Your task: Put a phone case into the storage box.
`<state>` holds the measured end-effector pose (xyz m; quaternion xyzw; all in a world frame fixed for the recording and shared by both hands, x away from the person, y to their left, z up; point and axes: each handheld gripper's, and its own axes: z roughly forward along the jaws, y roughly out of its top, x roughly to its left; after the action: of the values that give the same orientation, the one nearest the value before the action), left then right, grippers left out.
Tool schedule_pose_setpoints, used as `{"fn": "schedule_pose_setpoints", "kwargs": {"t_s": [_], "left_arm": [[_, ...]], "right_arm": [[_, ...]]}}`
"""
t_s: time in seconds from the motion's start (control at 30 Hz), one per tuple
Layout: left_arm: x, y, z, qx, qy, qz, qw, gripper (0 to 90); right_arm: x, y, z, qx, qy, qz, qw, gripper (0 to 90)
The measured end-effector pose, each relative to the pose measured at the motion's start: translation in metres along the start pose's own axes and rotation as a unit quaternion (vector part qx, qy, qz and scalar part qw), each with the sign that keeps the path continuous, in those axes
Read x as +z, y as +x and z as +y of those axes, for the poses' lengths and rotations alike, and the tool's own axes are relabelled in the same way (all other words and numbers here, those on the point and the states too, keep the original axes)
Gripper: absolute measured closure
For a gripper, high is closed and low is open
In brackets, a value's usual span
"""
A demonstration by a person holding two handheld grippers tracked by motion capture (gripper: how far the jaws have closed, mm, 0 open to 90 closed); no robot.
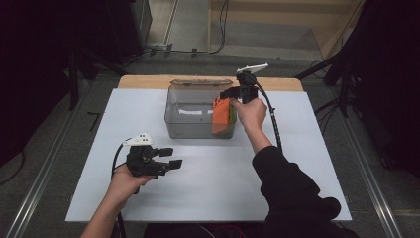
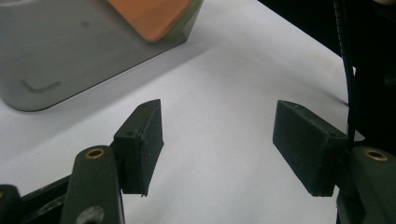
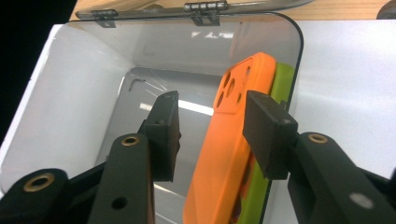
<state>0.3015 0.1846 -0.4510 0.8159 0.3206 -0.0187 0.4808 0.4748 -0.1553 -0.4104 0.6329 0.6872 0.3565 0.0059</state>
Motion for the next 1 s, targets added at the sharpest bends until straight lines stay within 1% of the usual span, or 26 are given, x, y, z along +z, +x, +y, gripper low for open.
{"fn": "schedule_pose_setpoints", "kwargs": {"t_s": [0.17,0.3,0.37,0.57,0.7,0.77,0.87,1.0], "left_arm": [[-0.001,0.001,0.000,-0.001,-0.001,-0.001,1.0000,33.8],[-0.001,0.001,0.000,-0.002,-0.001,0.002,1.0000,33.8],[-0.001,0.001,0.000,-0.002,-0.002,0.003,1.0000,33.8],[-0.002,0.002,0.000,-0.004,-0.002,0.006,1.0000,33.8],[-0.002,0.002,0.000,-0.004,-0.002,0.006,1.0000,33.8],[-0.003,0.003,-0.001,-0.005,-0.003,0.008,1.0000,33.8],[-0.003,0.003,-0.001,-0.007,-0.003,0.009,0.9999,33.8],[-0.003,0.003,-0.001,-0.008,-0.002,0.010,0.9999,33.8]], "right_arm": [[-0.004,0.002,-0.001,-0.012,0.002,0.011,0.9999,51.3],[-0.007,0.004,-0.004,-0.028,0.010,0.016,0.9994,47.3],[-0.010,0.006,-0.006,-0.032,0.012,0.024,0.9991,46.4],[-0.020,0.008,-0.016,-0.049,0.005,0.051,0.9975,44.9],[-0.026,0.009,-0.026,-0.070,0.003,0.072,0.9950,44.6],[-0.029,0.010,-0.031,-0.077,0.002,0.086,0.9933,44.2],[-0.034,0.012,-0.041,-0.099,0.002,0.093,0.9907,43.2],[-0.040,0.013,-0.050,-0.111,0.003,0.104,0.9884,42.0]]}}
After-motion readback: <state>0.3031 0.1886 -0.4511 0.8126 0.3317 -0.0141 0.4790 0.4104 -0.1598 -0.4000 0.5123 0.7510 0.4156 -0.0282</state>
